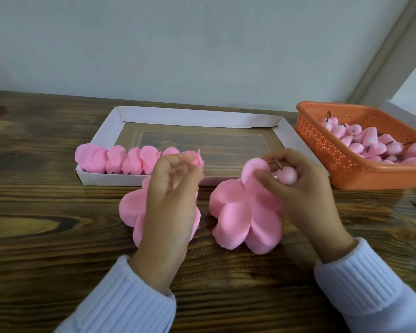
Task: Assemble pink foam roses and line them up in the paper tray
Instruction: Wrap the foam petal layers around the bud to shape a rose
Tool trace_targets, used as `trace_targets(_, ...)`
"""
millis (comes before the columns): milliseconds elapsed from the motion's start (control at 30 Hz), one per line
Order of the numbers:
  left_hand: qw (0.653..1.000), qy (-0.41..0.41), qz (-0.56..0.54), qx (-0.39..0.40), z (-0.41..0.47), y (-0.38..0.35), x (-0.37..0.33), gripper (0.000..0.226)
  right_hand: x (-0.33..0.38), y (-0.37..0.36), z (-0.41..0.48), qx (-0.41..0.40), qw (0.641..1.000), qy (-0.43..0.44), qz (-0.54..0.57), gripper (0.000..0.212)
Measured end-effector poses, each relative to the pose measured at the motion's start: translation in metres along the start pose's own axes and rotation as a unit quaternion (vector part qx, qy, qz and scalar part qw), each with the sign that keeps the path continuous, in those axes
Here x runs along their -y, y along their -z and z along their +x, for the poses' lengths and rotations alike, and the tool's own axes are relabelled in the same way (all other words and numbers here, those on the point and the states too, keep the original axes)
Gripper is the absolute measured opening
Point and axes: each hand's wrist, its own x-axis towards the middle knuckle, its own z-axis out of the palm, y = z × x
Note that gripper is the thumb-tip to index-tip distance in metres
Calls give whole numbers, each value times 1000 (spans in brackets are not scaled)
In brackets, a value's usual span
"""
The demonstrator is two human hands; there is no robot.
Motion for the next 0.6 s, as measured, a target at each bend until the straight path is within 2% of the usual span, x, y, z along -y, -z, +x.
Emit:
trace_targets(67, 997, -16, 38, 72, -2, 0, 0, 20, 12, 6, 0, -2, 998, 45, 36, 18)
trace_targets(167, 969, -47, 156, 186, -6, -2, -2, 44, 30, 11, -2, 23, 992, 108, 55, 14)
trace_targets(233, 949, -91, 211, 217, -9, -3, -3, 48, 41, 11, -4, 48, 987, 151, 28, 14)
trace_targets(333, 929, -142, 245, 240, -10, -2, -4, 28, 49, 7, -5, 68, 974, 208, -64, 9)
trace_targets(400, 930, -143, 239, 241, -10, -2, -3, 15, 49, 4, -5, 70, 968, 221, -94, 8)
trace_targets(500, 939, -137, 217, 230, -11, -3, -4, 9, 45, -2, -5, 66, 973, 214, -55, 10)
trace_targets(600, 959, -110, 183, 187, -10, -3, -2, 13, 38, -7, -6, 14, 987, 155, 35, 25)
